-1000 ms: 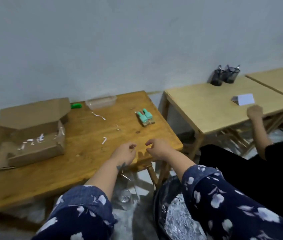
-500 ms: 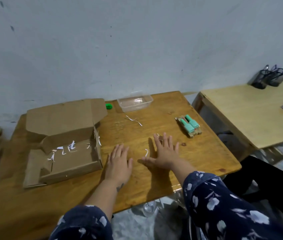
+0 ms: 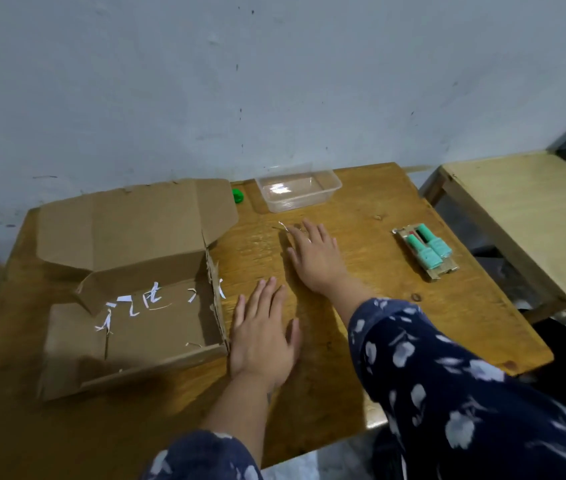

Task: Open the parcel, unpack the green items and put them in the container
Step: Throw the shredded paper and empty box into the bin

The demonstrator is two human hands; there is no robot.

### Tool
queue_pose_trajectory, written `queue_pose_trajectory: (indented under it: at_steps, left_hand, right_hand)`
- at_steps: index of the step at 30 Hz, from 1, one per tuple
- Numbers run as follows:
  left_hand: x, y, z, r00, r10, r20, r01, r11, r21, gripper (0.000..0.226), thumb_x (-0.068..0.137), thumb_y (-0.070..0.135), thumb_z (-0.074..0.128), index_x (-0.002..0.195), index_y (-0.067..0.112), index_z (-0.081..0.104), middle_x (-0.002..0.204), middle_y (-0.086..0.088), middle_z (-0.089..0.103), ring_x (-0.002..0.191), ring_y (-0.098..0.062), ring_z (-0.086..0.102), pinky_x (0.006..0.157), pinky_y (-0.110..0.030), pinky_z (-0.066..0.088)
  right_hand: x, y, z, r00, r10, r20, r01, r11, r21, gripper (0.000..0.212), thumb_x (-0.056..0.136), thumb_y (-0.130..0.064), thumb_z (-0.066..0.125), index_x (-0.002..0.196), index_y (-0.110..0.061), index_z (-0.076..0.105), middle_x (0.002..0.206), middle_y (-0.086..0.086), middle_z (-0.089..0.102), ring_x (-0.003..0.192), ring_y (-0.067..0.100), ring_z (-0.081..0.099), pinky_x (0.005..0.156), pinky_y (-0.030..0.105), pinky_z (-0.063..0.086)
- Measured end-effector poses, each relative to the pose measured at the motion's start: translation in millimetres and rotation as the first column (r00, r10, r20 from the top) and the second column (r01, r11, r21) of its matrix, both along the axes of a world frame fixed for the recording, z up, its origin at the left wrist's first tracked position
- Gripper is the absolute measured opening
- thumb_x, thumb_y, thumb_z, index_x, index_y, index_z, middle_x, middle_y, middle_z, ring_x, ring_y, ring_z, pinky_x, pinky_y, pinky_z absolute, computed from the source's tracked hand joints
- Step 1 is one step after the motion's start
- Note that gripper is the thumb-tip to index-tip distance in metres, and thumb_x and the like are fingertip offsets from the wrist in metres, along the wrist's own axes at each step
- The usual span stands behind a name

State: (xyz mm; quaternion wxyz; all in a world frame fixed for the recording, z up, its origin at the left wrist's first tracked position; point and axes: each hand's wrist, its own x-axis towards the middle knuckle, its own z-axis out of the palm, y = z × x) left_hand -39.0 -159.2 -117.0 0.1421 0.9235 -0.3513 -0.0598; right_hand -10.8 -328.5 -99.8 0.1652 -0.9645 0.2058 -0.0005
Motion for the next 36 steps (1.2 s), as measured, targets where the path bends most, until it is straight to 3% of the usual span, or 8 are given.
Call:
queue_pose_trajectory:
  at_steps: [4,8,13,18,21,26,31,36]
  left_hand:
    - [1.1,-0.4,-1.9,1.000,0.010,-0.013,-0.010,1.000,-0.030,0.058,0.096,0.048,0.026,0.150,0.027,0.021,0.161,0.007,0.007,0.148,-0.010,-0.004,0.121,-0.041,0.000]
    - [0.0,-0.3,-1.0,1.000,0.022,-0.012,-0.023,0.999,-0.039,0.058,0.094,0.048,0.028,0.149,0.028,0.023,0.161,0.007,0.010,0.148,-0.010,-0.001,0.121,-0.041,0.002]
    - [-2.0,-0.2,-1.9,1.000,0.024,-0.013,-0.024,0.999,-0.039,0.059,0.094,0.047,0.029,0.149,0.027,0.023,0.161,0.007,0.011,0.148,-0.010,0.000,0.121,-0.041,0.001]
    - [-1.6,-0.8,-3.1,1.000,0.009,-0.015,-0.010,0.999,-0.032,0.058,0.096,0.046,0.028,0.149,0.025,0.024,0.161,0.006,0.011,0.148,-0.011,0.001,0.120,-0.041,0.001]
    - [-3.0,-0.6,-1.5,1.000,-0.005,-0.024,0.005,1.000,0.022,0.059,0.097,0.045,0.025,0.151,0.023,0.019,0.161,0.004,0.007,0.148,-0.013,-0.002,0.120,-0.043,0.000]
    - [-17.0,-28.3,16.6,0.997,0.048,-0.060,-0.044,0.996,0.080,0.056,0.098,0.038,0.029,0.151,0.019,0.020,0.162,0.001,0.003,0.148,-0.016,-0.005,0.119,-0.050,-0.002]
    - [-68.6,-94.7,33.5,0.967,-0.247,-0.067,0.248,0.969,0.017,0.050,0.098,0.031,0.037,0.146,0.021,0.032,0.161,0.002,0.009,0.148,-0.014,-0.004,0.119,-0.048,-0.003]
    - [-122.1,-154.0,27.6,0.894,-0.428,-0.130,0.435,0.900,0.021,0.050,0.098,0.033,0.037,0.147,0.021,0.031,0.161,0.005,0.008,0.148,-0.013,-0.004,0.118,-0.048,-0.002]
  right_hand:
    - [20.0,-6.3,1.9,0.990,0.098,-0.106,-0.098,0.995,0.004,0.045,0.101,-0.031,0.030,0.145,-0.022,0.033,0.157,0.000,0.022,0.146,0.027,0.012,0.116,0.055,0.014]
    - [-8.7,-11.1,5.0,0.992,0.123,-0.032,-0.124,0.992,-0.008,0.038,0.101,-0.025,0.032,0.132,-0.011,0.050,0.143,0.005,0.044,0.130,0.028,0.039,0.109,0.038,0.030]
    - [-67.1,2.2,4.2,0.989,0.142,-0.048,-0.145,0.985,-0.089,0.038,0.096,-0.019,0.045,0.133,-0.014,0.052,0.139,0.002,0.048,0.128,0.026,0.040,0.104,0.037,0.037]
    - [-115.5,16.6,2.0,0.995,0.081,0.054,-0.075,0.991,-0.111,0.028,0.091,-0.007,0.050,0.112,-0.010,0.068,0.112,0.006,0.064,0.106,0.024,0.053,0.088,0.035,0.047]
    - [-145.3,14.1,5.8,0.997,0.050,0.051,-0.047,0.996,-0.069,0.027,0.092,-0.009,0.050,0.111,-0.014,0.069,0.113,0.001,0.063,0.104,0.018,0.052,0.088,0.031,0.046]
    - [-208.6,-23.6,15.4,0.964,-0.264,0.030,0.264,0.964,-0.010,0.026,0.091,-0.006,0.051,0.104,-0.014,0.072,0.109,0.003,0.063,0.096,0.020,0.061,0.085,0.028,0.047]
    - [-291.3,-57.1,19.3,0.825,-0.556,0.098,0.561,0.828,-0.026,0.019,0.084,-0.004,0.058,0.087,-0.008,0.076,0.093,0.008,0.069,0.086,0.029,0.065,0.075,0.034,0.050]
    - [-365.8,-70.0,11.8,0.713,-0.690,0.124,0.699,0.714,-0.041,0.016,0.084,-0.007,0.062,0.093,-0.009,0.076,0.092,0.009,0.072,0.087,0.030,0.066,0.073,0.036,0.052]
